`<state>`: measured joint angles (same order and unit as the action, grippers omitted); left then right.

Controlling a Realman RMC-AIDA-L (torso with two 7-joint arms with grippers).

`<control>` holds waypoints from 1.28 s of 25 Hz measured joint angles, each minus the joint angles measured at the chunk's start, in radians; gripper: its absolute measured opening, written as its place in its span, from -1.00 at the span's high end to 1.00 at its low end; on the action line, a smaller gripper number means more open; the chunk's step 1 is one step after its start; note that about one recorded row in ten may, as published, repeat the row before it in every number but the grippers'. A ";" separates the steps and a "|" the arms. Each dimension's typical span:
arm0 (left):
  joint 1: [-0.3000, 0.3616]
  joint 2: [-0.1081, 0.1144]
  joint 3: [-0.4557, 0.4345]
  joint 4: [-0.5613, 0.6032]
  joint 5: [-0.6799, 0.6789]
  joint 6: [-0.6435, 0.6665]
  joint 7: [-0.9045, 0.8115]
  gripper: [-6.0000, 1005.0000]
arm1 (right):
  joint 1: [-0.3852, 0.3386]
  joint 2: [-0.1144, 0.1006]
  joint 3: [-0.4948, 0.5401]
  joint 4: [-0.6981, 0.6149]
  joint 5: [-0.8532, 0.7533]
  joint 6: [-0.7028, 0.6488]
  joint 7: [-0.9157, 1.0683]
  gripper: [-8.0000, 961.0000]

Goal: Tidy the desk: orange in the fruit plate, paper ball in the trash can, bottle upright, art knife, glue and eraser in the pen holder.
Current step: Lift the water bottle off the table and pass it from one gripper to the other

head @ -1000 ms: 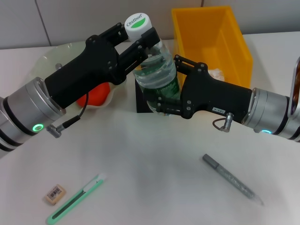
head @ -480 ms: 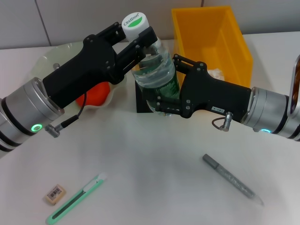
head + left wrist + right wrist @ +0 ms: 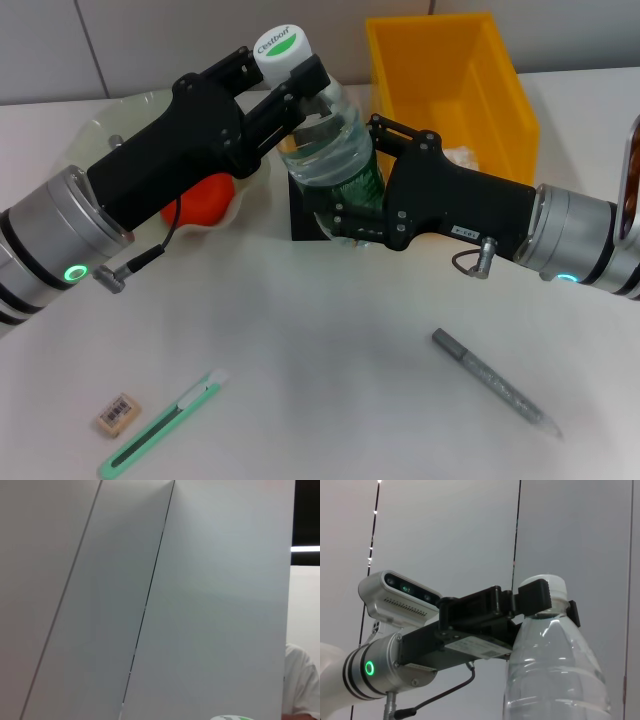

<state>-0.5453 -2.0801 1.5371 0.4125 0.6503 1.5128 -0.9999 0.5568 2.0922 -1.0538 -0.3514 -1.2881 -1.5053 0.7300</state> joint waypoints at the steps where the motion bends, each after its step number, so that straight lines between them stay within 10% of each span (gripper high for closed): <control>1: 0.002 0.000 0.000 0.000 -0.003 0.000 0.001 0.10 | 0.000 0.000 0.000 0.000 0.000 0.000 0.000 -0.59; 32: 0.007 0.000 0.020 0.012 -0.019 0.004 0.035 0.11 | 0.010 -0.001 0.000 0.000 -0.001 0.011 0.025 -0.59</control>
<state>-0.5378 -2.0800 1.5575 0.4248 0.6308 1.5171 -0.9646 0.5669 2.0908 -1.0538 -0.3513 -1.2887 -1.4938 0.7553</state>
